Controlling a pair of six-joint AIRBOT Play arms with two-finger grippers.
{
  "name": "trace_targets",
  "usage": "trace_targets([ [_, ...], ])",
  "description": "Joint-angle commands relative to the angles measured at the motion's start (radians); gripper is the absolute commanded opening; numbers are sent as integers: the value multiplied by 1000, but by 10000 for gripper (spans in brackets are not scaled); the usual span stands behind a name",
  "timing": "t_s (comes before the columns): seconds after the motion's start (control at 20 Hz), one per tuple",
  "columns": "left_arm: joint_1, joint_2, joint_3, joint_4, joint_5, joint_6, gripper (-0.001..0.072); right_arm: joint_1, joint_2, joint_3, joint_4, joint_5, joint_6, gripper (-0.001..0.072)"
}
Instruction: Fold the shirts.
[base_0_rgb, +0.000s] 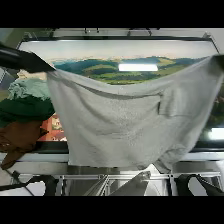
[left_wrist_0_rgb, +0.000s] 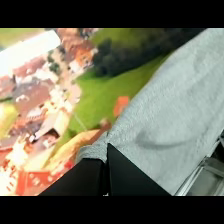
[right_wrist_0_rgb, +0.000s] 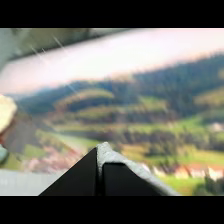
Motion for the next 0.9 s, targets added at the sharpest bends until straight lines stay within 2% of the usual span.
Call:
trace_targets([
  [0.0, -81, -252, 2, 183, 103, -19, 20, 63, -232, -115, 1, -159, -119, 16],
  [0.15, -71, -433, 158, 182, 130, -63, 20, 61, -462, -51, 221, -167, -261, 16],
  [0.3, -71, -537, 343, 182, 134, -112, 20, 60, -623, 82, 344, -137, -286, 16],
  [0.4, -71, -563, 406, 182, 151, -116, 20, 60, -672, 163, 344, -114, -286, 16],
  [0.5, -71, -563, 367, 182, 174, -116, 20, 58, -689, 195, 306, -101, -285, 16],
  [0.6, -71, -565, 291, 192, 187, -110, 20, 58, -695, 193, 207, -79, -280, 16],
  [0.85, -87, -565, 157, 199, 206, -88, 19, 58, -696, 187, -168, -84, -125, 16],
])
